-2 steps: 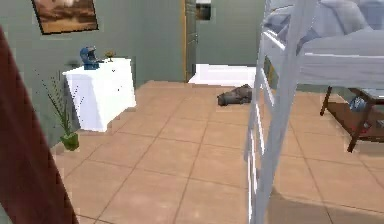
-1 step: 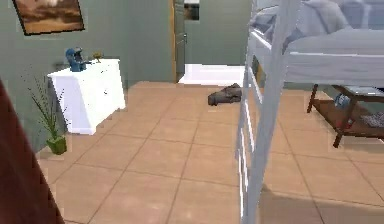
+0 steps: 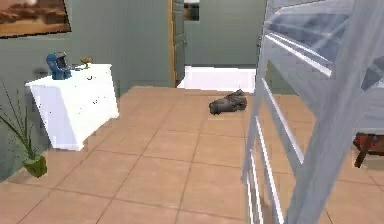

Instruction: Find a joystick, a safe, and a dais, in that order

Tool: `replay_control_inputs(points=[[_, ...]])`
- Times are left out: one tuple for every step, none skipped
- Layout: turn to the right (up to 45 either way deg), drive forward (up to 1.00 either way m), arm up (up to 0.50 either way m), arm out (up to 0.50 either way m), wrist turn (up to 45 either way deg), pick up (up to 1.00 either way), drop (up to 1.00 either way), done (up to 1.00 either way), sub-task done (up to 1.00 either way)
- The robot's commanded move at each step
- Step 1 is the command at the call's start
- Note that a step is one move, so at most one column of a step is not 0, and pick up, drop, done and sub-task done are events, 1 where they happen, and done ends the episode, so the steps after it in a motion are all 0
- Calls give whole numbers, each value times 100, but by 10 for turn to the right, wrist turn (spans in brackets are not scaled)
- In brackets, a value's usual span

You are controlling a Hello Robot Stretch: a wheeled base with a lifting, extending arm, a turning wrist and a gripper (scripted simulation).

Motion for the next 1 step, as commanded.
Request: replay_control_inputs(points=[[-300, 0, 0, 0, 0, 0, 0, 0, 0]])
